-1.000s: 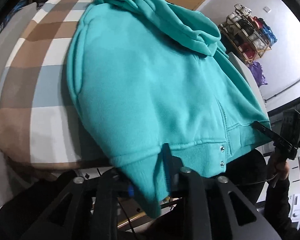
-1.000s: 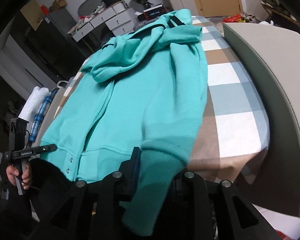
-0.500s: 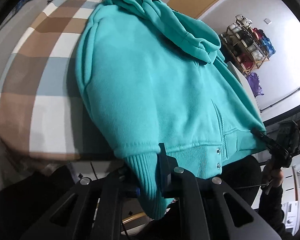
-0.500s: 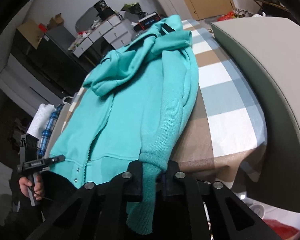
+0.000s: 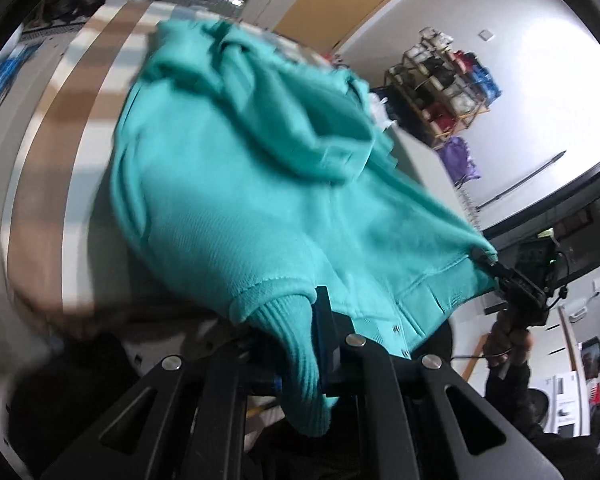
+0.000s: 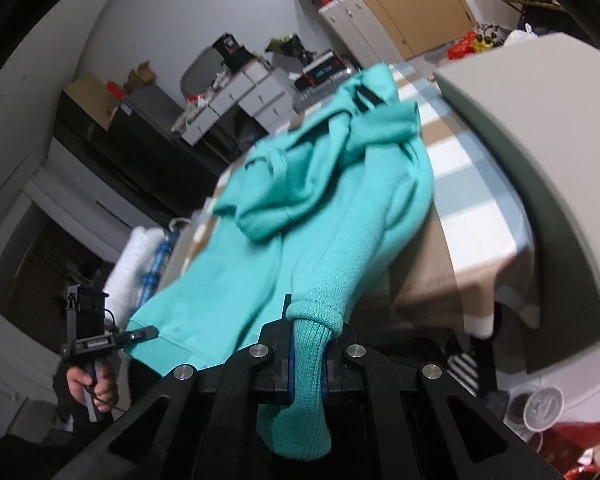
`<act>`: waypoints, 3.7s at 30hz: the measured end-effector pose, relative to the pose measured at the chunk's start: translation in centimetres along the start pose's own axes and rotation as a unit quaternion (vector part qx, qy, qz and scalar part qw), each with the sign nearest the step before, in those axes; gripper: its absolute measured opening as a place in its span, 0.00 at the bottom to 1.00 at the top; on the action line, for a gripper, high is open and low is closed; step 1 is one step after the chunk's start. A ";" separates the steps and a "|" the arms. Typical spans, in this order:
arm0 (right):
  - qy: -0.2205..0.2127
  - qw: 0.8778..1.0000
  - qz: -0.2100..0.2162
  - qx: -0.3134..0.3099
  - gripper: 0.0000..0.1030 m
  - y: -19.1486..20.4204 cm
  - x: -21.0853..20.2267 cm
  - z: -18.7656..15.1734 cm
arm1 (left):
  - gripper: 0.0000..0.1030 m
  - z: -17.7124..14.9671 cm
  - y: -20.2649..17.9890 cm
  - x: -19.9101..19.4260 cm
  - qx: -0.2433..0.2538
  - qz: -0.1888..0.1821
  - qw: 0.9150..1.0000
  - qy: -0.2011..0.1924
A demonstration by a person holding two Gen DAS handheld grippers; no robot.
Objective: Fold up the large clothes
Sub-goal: 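Fold the held hem toward the hood with both grippers, then lay the folded hem down and open both grippers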
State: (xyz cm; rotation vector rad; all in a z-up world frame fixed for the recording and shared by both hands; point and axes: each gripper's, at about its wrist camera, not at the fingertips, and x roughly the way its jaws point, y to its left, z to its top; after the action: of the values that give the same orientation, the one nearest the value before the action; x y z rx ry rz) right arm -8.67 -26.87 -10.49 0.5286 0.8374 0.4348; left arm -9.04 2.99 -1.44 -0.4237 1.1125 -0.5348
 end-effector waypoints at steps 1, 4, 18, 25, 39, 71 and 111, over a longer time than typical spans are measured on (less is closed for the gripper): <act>-0.009 1.000 0.005 0.000 0.07 0.3 0.0 1.2 | 0.07 1.4 -0.2 0.0 0.003 -0.002 1.000 0.000; -0.032 0.999 0.005 -0.008 0.07 1.5 0.7 5.4 | 0.07 6.6 -1.1 0.4 0.012 -0.005 1.000 -0.001; 0.027 0.995 -0.055 0.077 0.07 0.7 14.0 28.3 | 0.07 25.5 3.7 6.0 -0.090 0.024 0.995 0.034; 0.091 0.981 -0.108 0.134 0.08 -5.3 22.6 32.2 | 0.07 29.6 7.3 11.3 -0.137 0.032 0.988 0.067; 0.038 0.985 -0.044 0.163 0.75 -10.5 20.9 31.2 | 0.51 28.5 7.2 8.6 -0.139 -0.008 0.989 0.057; -0.002 0.968 -0.167 -0.188 0.17 -0.8 20.3 27.3 | 0.13 25.1 1.1 5.3 0.043 0.073 0.995 -0.044; 0.152 0.973 -0.154 -0.083 0.32 -5.7 20.3 18.0 | 0.39 15.8 7.5 13.4 -0.086 0.084 0.989 0.082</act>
State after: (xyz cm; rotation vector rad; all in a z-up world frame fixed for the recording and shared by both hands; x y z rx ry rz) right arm 18.49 -24.88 -15.72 0.1713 1.1456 0.2982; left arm 11.51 1.79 -9.29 -0.4368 1.3449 -0.3293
